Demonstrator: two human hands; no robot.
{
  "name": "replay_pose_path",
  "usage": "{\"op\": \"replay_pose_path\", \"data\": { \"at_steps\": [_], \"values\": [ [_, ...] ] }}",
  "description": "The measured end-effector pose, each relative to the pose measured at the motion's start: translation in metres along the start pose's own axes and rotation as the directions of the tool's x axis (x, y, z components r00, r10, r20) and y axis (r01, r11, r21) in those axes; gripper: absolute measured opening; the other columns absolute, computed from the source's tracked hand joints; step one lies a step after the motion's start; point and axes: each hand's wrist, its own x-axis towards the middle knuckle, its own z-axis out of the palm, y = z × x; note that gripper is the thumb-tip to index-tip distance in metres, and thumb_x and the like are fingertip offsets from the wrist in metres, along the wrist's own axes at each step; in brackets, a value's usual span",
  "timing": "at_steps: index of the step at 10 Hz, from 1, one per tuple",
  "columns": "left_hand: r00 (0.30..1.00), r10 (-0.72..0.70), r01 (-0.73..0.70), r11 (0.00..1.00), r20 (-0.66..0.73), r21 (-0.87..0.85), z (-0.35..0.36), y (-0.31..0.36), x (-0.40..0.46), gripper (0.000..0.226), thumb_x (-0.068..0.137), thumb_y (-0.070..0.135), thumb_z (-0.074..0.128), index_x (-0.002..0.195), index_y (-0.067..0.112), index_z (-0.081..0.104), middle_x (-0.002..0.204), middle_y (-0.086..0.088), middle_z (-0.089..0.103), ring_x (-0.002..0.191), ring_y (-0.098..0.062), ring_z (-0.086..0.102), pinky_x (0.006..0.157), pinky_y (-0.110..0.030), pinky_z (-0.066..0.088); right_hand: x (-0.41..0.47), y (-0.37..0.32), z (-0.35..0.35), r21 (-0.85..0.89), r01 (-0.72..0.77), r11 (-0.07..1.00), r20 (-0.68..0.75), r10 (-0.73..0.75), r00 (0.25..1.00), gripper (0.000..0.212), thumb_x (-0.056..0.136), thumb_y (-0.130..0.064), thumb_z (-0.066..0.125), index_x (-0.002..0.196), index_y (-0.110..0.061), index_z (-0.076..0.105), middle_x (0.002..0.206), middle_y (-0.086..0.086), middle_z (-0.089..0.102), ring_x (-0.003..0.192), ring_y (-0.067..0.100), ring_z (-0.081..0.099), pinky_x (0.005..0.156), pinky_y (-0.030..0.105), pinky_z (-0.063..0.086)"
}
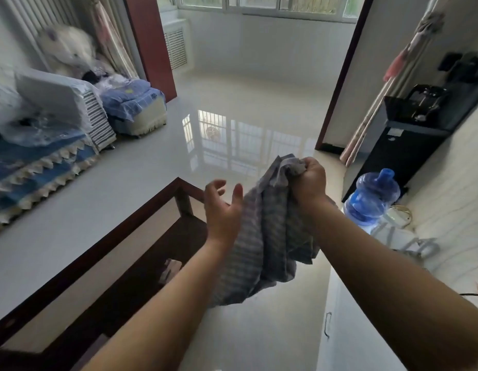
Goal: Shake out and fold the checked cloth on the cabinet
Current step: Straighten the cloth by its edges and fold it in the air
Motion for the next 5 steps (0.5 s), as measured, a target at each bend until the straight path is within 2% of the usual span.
{"op": "replay_pose_path", "data": {
  "at_steps": [1,2,3,4,5],
  "values": [
    [0.651,-0.749,0.708,0.657,-0.124,-0.258,0.000,-0.070,-0.034,0.068,0.089,0.054,0.050,0.139,0.009,0.035,0.138,-0.015,0.042,0.124,-0.033,0.046,0.098,-0.041,0.043,0.008,-0.015,0.002,0.250,-0.052,0.967,-0.089,0.076,0.993,0.032,0.087,-0.005,0.055,0.063,-0.021,0.044,0.063,-0.005,0.048,0.054,0.004,0.044,0.042,0.006,0.036],
    [0.453,-0.891,0.842,0.415,0.035,-0.345,-0.004,-0.124,-0.053,0.074,0.093,0.061,0.031,0.145,0.009,0.031,0.147,-0.018,0.037,0.132,-0.038,0.040,0.106,-0.046,0.037,0.013,-0.036,0.004,0.339,-0.073,0.938,-0.093,0.110,0.990,0.031,0.087,-0.007,0.057,0.063,-0.020,0.043,0.062,-0.005,0.048,0.049,0.003,0.045,0.038,0.007,0.036],
    [0.480,-0.870,0.831,0.412,0.110,-0.373,-0.007,-0.134,-0.051,0.077,0.093,0.064,0.011,0.147,0.012,0.028,0.153,-0.014,0.031,0.139,-0.032,0.032,0.108,-0.043,0.031,0.022,-0.051,-0.001,0.364,-0.062,0.929,-0.141,0.121,0.983,0.029,0.087,-0.008,0.056,0.064,-0.019,0.042,0.063,-0.004,0.047,0.056,0.008,0.043,0.043,0.012,0.040],
    [0.367,-0.881,0.855,0.193,0.300,-0.482,-0.009,-0.146,-0.048,0.093,0.077,0.084,0.015,0.147,0.024,0.029,0.152,-0.009,0.033,0.139,-0.028,0.031,0.111,-0.043,0.023,0.023,-0.065,-0.015,0.451,-0.126,0.883,-0.148,0.214,0.966,0.023,0.086,-0.009,0.055,0.067,-0.017,0.047,0.069,0.000,0.051,0.065,0.014,0.050,0.061,0.023,0.050],
    [0.403,-0.809,0.862,0.178,0.427,-0.475,-0.002,-0.146,-0.048,0.089,0.079,0.082,0.013,0.147,0.026,0.026,0.152,-0.005,0.035,0.141,-0.024,0.029,0.114,-0.044,0.015,0.026,-0.073,-0.029,0.536,-0.152,0.831,-0.159,0.276,0.948,0.014,0.089,-0.008,0.052,0.076,-0.013,0.053,0.071,0.001,0.052,0.067,0.016,0.055,0.055,0.021,0.050]
  ]
}}
